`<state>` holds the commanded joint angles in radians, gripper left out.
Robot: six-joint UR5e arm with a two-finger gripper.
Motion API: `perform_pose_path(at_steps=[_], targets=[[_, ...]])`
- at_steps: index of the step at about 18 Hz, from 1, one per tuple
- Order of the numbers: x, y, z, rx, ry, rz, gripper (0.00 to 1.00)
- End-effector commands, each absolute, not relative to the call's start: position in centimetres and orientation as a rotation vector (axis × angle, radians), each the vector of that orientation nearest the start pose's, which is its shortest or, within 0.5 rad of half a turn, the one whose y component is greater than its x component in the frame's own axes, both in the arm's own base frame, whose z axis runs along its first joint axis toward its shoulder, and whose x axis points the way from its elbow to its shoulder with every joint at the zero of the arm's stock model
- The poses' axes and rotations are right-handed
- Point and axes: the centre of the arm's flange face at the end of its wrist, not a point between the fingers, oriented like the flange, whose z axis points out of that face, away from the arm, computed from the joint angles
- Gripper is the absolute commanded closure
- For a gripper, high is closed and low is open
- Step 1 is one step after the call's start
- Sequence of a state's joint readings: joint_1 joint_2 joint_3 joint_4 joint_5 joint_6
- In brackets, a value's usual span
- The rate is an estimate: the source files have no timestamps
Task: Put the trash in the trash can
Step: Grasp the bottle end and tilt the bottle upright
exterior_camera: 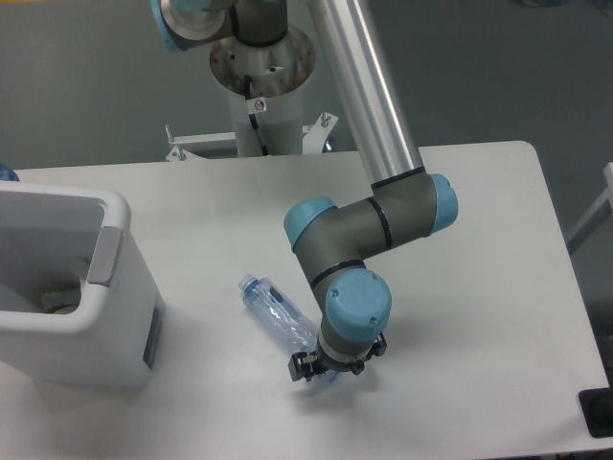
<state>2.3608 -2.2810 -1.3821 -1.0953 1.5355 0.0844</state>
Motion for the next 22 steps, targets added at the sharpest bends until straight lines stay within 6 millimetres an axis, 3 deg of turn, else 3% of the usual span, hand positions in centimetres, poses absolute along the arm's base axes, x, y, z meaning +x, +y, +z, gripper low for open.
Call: perform_pose_path(at_steps=[3, 6, 17, 19, 22], targets=[[-40.8, 60.0, 18.6, -2.967, -1.107, -0.080, 0.37], [-40.8, 60.0, 18.7, -2.967, -1.107, -0.080, 0.45], [-40.8, 60.0, 19.5, -2.964, -1.092, -0.077, 0.49], [-40.9, 60.2, 20.8, -2.950, -1.084, -0.073, 0.49], [-41.2, 60.5, 24.1, -2.898, -1.055, -0.071, 0.49]])
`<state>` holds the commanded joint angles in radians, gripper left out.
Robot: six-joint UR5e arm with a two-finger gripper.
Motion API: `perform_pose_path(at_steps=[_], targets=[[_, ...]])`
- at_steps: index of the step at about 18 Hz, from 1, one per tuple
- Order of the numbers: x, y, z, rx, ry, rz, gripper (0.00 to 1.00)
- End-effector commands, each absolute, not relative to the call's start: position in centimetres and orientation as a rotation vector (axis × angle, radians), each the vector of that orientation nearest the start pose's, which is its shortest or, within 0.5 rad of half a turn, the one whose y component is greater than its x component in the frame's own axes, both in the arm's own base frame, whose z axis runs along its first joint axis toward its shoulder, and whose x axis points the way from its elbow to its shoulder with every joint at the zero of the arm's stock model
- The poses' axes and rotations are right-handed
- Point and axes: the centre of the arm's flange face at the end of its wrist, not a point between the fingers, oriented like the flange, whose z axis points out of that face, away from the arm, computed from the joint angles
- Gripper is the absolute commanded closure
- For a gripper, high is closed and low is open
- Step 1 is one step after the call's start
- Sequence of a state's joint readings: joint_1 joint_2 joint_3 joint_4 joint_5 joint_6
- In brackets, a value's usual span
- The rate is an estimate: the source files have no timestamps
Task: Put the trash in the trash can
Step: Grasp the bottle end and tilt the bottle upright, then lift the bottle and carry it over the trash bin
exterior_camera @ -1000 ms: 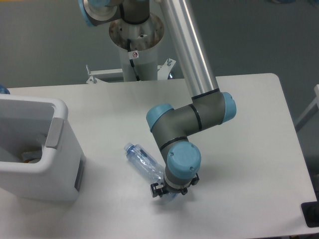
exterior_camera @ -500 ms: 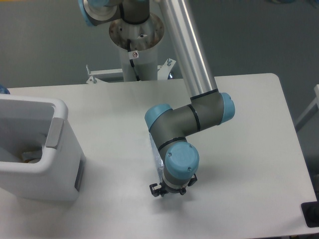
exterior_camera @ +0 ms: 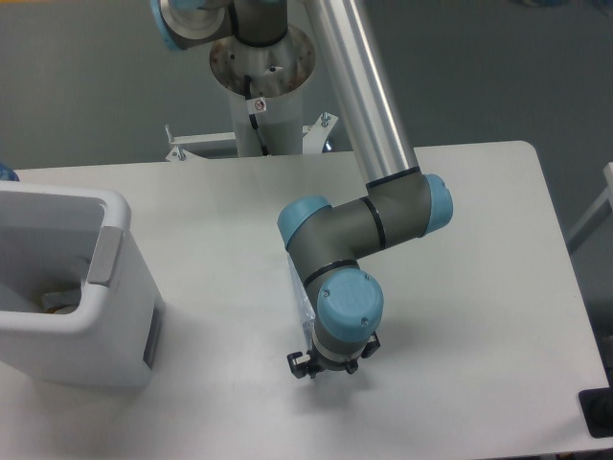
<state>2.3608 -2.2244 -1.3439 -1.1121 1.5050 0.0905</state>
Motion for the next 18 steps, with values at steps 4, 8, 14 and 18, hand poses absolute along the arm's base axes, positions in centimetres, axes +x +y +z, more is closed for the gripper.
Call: perform_pose_path(at_steps=[4, 8, 14, 18], targets=[[-41.4, 61.3, 30.1, -2.787, -1.008, -0.092, 0.49], [-40.8, 61.9, 37.6, -2.651, -0.930, -0.130, 0.49], [-39.2, 62.9, 46.8, -2.455, -0.777, -0.219, 0.49], [-38.2, 63.0, 50.2, -2.349, -0.691, -0.220, 0.49]])
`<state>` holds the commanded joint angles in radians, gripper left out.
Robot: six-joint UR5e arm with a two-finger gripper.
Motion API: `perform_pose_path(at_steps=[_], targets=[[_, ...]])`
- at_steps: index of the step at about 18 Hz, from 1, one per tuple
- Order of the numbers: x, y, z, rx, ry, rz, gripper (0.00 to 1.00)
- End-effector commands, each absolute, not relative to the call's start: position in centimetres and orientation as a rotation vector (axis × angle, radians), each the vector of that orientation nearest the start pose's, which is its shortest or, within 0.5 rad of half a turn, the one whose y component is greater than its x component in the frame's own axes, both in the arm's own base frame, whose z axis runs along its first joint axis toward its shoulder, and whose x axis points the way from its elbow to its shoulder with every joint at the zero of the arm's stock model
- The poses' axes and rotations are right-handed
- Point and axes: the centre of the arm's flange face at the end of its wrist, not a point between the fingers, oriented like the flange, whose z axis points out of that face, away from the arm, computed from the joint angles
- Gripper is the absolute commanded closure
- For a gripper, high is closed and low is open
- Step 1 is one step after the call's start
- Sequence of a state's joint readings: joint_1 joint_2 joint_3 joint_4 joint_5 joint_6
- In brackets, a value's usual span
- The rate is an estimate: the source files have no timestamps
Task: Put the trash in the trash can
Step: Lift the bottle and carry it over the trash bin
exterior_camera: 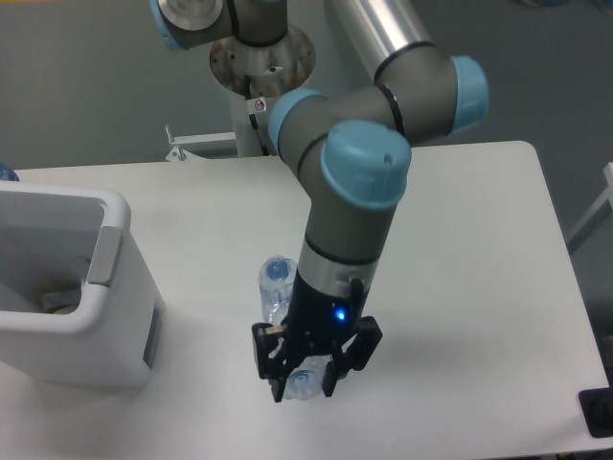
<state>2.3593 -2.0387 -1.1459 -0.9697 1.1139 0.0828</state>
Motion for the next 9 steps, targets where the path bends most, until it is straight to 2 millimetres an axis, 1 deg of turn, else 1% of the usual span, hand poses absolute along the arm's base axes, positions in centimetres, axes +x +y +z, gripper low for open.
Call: perform_pose_path(at_steps=[2, 6, 8, 9], targets=[[-37.5, 62.8, 52.1, -2.297, -0.632, -0.235, 0.49], [-35.2, 62.2, 57.0, -2.182, -0.505, -0.277, 0.49], [-33.7, 61.7, 59.3, -2.145, -0.451, -0.312, 0.49], [-32.5, 61.7, 60.3, -2.130, -0.417, -0.331, 0.49]])
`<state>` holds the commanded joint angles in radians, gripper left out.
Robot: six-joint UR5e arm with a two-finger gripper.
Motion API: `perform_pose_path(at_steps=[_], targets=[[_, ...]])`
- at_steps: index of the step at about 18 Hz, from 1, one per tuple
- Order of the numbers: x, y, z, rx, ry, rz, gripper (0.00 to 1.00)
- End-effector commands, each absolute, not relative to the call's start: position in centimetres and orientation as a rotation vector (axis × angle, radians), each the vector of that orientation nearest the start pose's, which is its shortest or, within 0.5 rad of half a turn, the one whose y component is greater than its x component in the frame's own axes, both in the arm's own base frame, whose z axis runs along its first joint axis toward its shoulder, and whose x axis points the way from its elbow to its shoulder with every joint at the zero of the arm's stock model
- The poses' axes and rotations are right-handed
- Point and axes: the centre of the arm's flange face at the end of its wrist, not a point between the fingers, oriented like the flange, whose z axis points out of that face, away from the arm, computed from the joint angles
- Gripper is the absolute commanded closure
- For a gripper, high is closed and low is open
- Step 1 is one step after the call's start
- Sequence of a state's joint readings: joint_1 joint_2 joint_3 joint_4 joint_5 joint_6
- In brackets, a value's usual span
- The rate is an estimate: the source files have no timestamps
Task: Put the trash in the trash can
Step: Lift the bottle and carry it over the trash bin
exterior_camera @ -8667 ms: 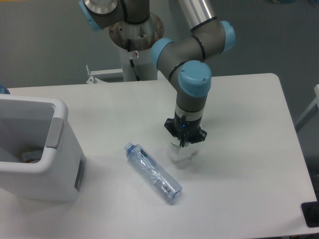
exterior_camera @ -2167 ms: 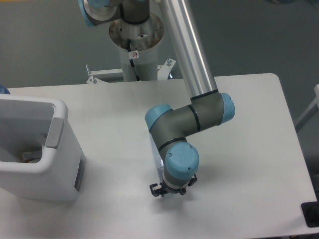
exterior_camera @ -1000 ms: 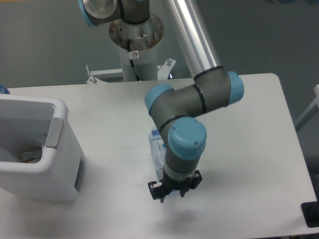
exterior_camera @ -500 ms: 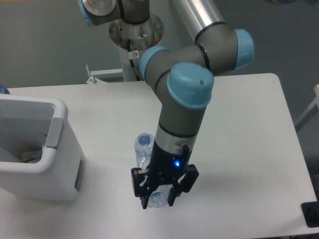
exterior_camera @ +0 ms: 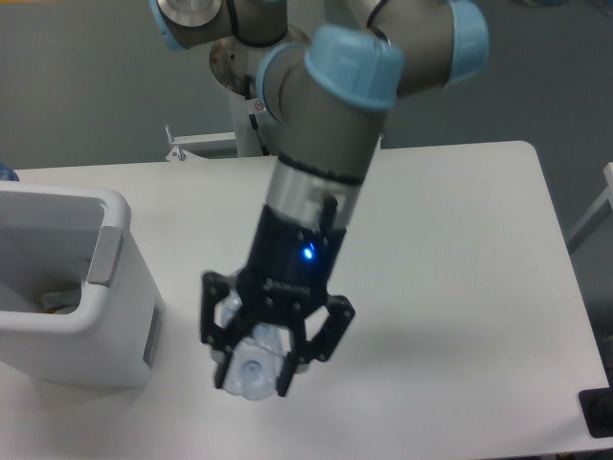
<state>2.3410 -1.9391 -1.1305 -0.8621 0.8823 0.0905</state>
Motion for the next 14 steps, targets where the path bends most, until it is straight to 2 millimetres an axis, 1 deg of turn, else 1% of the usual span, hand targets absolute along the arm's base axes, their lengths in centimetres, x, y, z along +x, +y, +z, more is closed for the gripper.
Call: perform_pose_path(at_steps=[2, 4, 9, 10, 12, 14], targets=[[-29.4, 61.8, 62.4, -2.105, -0.348, -0.346, 0.49], [-26.8, 62.2, 63.5, -2.099, -0.300, -0.359, 0.49], [-21.4, 63.6, 64.3, -2.103, -0.207, -0.401, 0.49], [-20.7, 63.7, 64.6, -2.101, -0.195, -0.406, 0.49], [-18.9, 64.2, 64.3, -2.106, -0.165, -0.421, 0.49], [-17.9, 64.7, 63.9, -2.107, -0.144, -0.427, 0.49]])
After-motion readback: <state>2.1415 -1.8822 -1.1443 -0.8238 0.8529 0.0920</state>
